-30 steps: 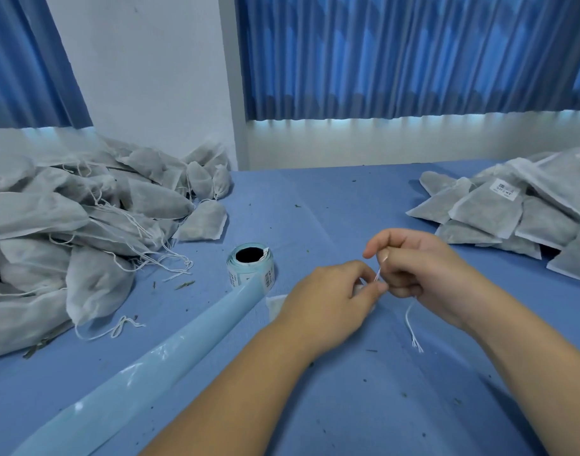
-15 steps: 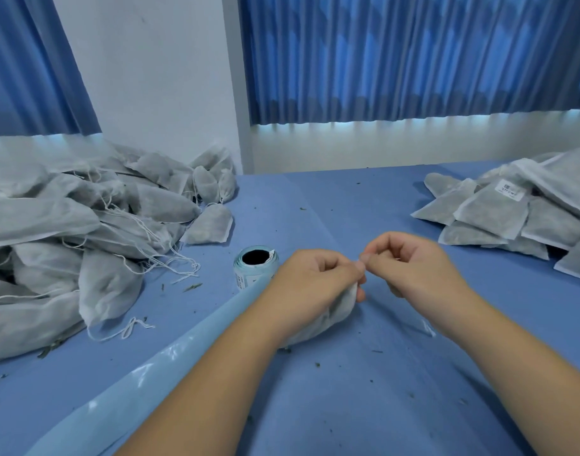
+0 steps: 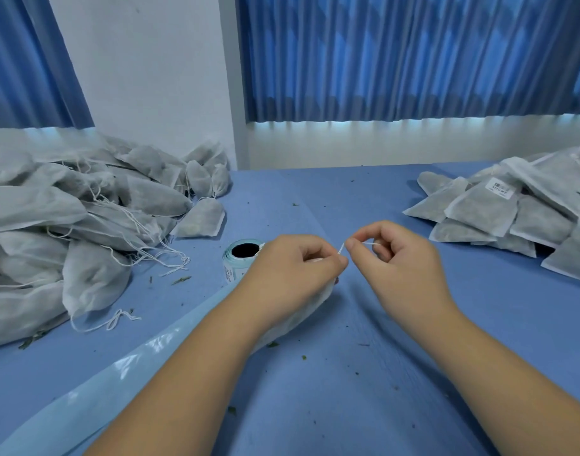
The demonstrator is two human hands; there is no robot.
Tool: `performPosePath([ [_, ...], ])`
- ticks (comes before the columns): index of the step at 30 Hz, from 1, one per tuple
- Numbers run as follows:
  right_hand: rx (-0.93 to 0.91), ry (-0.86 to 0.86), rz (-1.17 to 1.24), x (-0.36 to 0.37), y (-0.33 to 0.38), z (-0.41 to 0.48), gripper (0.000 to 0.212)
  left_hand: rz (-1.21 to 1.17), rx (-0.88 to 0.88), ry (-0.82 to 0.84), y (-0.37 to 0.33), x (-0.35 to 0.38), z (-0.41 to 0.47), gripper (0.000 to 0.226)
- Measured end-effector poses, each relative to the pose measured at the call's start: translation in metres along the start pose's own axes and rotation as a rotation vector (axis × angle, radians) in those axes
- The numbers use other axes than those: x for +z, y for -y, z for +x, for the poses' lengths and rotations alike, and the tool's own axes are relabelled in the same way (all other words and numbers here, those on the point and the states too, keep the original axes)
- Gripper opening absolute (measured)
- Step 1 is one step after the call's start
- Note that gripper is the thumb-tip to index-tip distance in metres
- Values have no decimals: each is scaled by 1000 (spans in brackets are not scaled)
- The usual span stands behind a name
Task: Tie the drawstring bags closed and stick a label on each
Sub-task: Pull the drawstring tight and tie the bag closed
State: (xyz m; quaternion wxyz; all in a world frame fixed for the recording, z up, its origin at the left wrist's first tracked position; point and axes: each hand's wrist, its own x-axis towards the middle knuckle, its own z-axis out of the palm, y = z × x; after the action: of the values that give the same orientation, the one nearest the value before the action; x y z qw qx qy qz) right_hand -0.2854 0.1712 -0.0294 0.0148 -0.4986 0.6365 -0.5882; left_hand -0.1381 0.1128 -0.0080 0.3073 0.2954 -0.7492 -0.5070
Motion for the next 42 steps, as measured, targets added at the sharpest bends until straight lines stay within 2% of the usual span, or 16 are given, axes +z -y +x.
performPosePath([
  [6,12,108,68,0,3,-3,20,-391,42,-98,-1,4,2,22],
  [9,-44,181,16,0,5,-5,21,-429,85,-159,-1,6,4,22],
  [12,-110,287,-87,0,7,-7,36,-374,120,-172,-1,7,4,32],
  [14,-135,357,-143,-2,8,-8,33,-284,130,-138,-1,6,4,40],
  [18,-175,381,-173,-10,12,-7,21,158,106,-103,1,-1,3,20],
  [23,-129,312,-47,-25,16,1,16,284,70,21,0,-6,0,14],
  [27,-135,292,-78,-26,14,2,26,1,-23,217,0,-2,-4,15],
  [33,-58,342,-148,-21,10,3,19,-163,-135,205,-7,-12,1,21],
  [36,-74,293,-187,-23,12,5,17,-284,-218,164,-3,-15,4,22],
  [39,-46,215,-17,-26,18,5,16,-353,-250,153,0,-16,5,18],
  [42,62,331,164,-27,25,2,20,-329,-224,142,0,-15,4,17],
])
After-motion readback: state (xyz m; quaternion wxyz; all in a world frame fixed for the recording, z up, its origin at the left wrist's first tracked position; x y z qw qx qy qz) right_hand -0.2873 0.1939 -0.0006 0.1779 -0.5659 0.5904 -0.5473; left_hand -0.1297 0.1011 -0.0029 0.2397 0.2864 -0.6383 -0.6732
